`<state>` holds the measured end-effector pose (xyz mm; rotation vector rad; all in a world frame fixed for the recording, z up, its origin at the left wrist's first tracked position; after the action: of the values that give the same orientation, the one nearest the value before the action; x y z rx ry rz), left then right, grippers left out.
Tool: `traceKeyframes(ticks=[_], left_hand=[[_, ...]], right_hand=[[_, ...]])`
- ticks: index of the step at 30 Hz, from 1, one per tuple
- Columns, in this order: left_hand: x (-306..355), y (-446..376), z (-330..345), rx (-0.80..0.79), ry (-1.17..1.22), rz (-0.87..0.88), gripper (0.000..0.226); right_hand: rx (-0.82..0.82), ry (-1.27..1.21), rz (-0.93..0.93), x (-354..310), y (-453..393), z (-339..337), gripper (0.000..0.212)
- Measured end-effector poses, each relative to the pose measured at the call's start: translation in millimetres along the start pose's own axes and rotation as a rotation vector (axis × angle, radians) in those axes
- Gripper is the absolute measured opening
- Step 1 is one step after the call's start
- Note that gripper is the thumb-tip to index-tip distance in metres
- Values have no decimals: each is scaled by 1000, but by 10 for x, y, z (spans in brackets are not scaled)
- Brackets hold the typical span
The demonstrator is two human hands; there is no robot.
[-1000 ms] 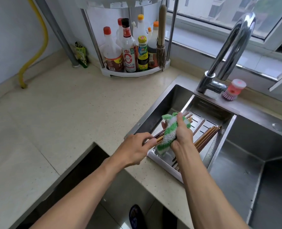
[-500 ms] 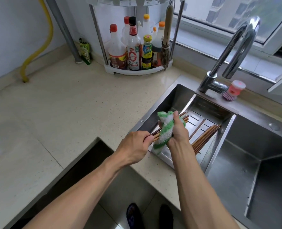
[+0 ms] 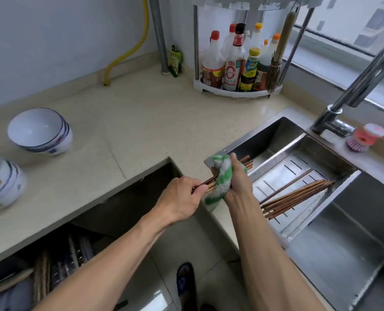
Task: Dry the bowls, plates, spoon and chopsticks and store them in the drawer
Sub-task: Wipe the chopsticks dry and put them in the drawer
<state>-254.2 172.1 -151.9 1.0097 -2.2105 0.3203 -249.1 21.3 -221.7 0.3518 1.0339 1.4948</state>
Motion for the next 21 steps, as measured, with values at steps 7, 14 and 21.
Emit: traceKeyframes(ticks=[7, 14, 21], left_hand=[[-4, 639, -122, 192, -141, -152, 39], [-375, 1600, -210, 169, -61, -244, 41], [-756, 2441, -489, 324, -225, -419, 33]], right_hand=[[-39, 129, 154, 862, 375, 257, 22], [-17, 278, 206, 1311, 377, 179, 32], [-65, 637, 361, 2757, 860, 383, 49]])
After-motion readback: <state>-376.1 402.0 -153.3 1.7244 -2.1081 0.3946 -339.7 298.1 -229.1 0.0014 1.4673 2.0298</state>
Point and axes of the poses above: each hand's wrist, its own y-axis away from the middle knuckle, its own z-axis out of the palm, x = y × z, the point moved 4 cm from there along -y, towards the middle knuckle, and after that the axes turned 15 degrees about z, right-handed, at the moved point
